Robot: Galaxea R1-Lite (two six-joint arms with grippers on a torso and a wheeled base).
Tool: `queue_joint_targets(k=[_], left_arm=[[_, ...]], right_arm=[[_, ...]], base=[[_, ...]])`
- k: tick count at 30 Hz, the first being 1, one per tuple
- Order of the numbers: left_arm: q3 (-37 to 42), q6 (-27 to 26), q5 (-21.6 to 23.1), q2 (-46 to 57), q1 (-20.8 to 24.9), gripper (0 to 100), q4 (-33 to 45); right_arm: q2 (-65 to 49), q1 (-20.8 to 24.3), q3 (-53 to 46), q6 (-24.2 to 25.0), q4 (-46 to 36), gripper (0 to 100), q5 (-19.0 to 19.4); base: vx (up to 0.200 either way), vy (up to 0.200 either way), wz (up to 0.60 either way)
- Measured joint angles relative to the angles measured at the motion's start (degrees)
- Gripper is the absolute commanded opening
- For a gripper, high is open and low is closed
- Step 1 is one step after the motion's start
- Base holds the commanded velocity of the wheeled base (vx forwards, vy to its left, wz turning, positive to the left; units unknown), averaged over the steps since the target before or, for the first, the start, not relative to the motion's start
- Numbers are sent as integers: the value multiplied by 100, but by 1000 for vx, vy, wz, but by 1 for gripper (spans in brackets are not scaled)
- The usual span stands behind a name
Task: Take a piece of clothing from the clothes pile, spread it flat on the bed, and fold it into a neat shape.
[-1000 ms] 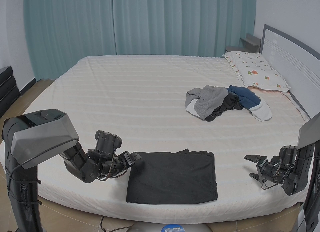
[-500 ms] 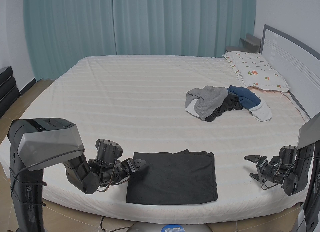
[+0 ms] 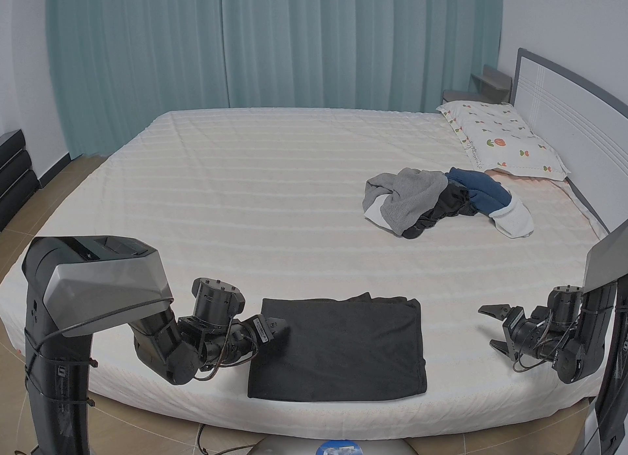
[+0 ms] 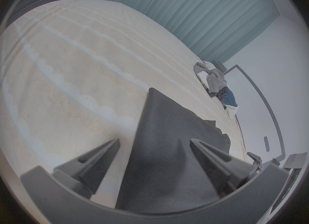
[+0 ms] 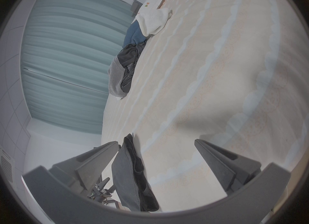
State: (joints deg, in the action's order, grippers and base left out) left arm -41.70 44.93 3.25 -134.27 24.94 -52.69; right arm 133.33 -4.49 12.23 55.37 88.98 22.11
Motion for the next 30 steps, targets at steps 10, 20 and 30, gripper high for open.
queue_joint_targets(k=[10, 20, 30], left_arm=[[12, 22, -66, -10, 2, 0, -2], [26, 28, -246, 12, 0, 0, 35], [37, 44, -272, 39, -6, 0, 82]], right_arm=[[0, 0, 0, 0, 0, 100, 2], [0, 0, 0, 0, 0, 100, 0], [0, 0, 0, 2, 0, 100, 0]], base=[[0, 0, 0], [0, 0, 0], [0, 40, 0]])
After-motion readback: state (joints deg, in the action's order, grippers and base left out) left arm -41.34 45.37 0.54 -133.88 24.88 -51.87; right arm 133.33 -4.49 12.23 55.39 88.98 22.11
